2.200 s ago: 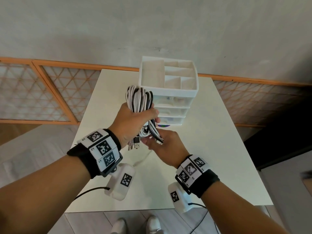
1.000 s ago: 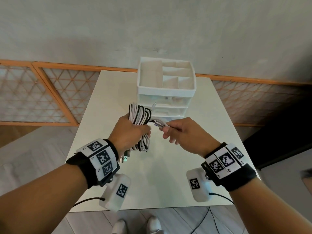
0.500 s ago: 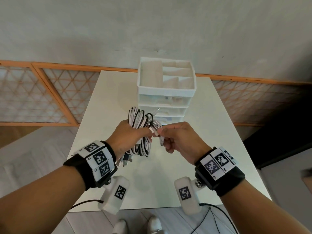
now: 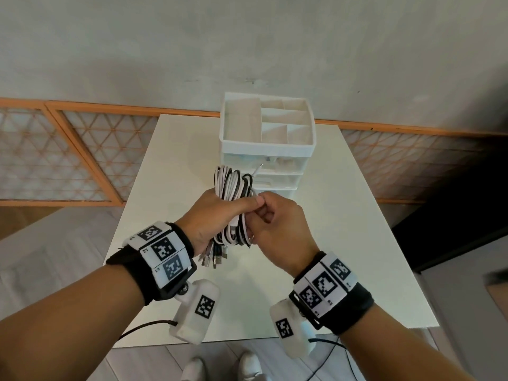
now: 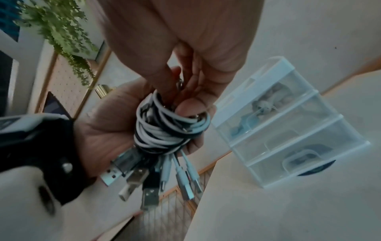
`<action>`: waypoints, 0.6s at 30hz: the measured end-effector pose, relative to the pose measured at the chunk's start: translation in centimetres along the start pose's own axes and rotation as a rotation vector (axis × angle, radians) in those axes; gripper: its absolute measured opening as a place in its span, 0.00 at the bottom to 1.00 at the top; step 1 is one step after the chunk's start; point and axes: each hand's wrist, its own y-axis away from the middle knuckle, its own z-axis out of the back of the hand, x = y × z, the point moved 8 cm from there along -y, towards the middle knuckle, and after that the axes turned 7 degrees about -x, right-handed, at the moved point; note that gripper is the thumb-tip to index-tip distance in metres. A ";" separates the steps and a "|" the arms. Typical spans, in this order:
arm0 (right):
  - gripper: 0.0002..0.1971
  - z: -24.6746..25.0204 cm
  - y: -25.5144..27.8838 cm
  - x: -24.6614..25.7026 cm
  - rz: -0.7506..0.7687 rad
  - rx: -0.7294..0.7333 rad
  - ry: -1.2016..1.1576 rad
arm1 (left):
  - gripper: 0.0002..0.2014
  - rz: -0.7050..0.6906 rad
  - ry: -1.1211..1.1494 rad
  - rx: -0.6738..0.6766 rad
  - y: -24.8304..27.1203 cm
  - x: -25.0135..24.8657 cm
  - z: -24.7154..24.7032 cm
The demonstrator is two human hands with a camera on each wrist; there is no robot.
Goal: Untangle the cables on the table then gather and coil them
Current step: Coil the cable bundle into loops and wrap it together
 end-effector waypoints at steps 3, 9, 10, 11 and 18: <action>0.07 -0.6 0.1 -0.3 -0.075 0.096 -0.168 | 0.16 -0.027 0.008 -0.041 0.0 -0.3 0.3; 0.10 -0.1 -0.5 -0.5 0.000 0.081 -0.037 | 0.10 -0.016 -0.014 -0.015 0.3 0.1 0.1; 0.09 -0.1 -0.4 -0.6 0.021 0.061 0.010 | 0.11 -0.010 -0.015 -0.015 0.3 0.3 0.2; 0.08 -0.2 -0.2 -0.5 0.029 0.065 0.036 | 0.10 -0.005 -0.029 -0.020 0.2 0.5 0.3; 0.31 1.5 -2.2 1.2 -0.017 0.148 -0.225 | 0.06 0.052 -0.014 0.038 0.5 1.4 0.1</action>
